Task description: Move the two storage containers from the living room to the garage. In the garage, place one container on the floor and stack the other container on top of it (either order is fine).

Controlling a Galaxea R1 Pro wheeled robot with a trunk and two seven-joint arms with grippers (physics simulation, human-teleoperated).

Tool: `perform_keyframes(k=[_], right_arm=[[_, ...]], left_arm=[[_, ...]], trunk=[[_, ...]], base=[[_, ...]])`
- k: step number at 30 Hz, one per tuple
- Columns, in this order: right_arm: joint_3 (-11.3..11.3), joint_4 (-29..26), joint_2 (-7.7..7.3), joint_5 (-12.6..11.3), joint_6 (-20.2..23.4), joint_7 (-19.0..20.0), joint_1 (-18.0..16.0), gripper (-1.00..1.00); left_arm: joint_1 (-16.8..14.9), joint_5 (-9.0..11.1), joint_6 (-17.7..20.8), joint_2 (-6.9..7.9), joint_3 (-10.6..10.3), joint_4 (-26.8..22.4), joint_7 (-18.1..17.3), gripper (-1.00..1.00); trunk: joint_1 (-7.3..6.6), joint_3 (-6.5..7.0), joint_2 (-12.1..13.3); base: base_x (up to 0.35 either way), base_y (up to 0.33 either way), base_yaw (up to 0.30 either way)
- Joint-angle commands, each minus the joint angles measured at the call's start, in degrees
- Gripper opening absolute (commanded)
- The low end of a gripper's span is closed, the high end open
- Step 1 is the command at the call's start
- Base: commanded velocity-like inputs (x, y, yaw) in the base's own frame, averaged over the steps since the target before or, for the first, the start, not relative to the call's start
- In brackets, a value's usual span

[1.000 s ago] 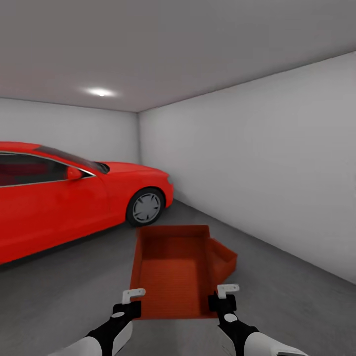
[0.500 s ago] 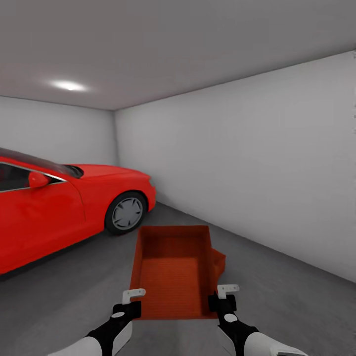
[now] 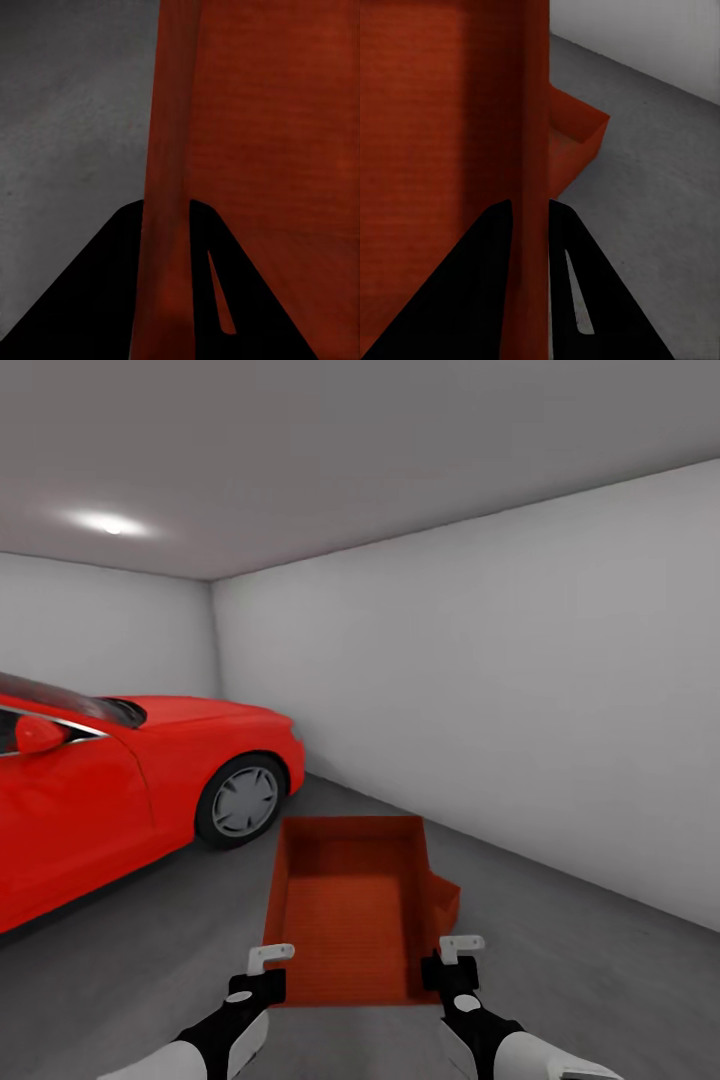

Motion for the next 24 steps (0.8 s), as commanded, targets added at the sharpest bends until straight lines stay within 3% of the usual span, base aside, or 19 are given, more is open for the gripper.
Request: perform_keyframes(k=[1, 11, 24], right_arm=[[-3.02, -0.12, 0.05, 2.35, -0.1, 0.29, -0.12, -1.0], [-3.02, -0.12, 0.11, 2.35, -0.1, 0.32, -0.12, -1.0], [-3.02, -0.12, 0.13, 2.35, -0.1, 0.2, -0.12, -1.0]], left_arm=[[0.0, 1.28, -0.03, 0.48, -0.29, 0.05, 0.46, -1.0], [0.0, 1.26, -0.03, 0.48, -0.29, 0.06, 0.45, -1.0], [0.0, 1.27, -0.01, 0.48, -0.26, 0.12, 0.44, -1.0]], trunk=[[0.04, -0.1, -0.07], [0.04, -0.1, -0.07], [0.04, -0.1, -0.07]], base=[[0.297, 0.232, -0.002], [0.297, 0.232, -0.027], [0.296, 0.233, -0.253]])
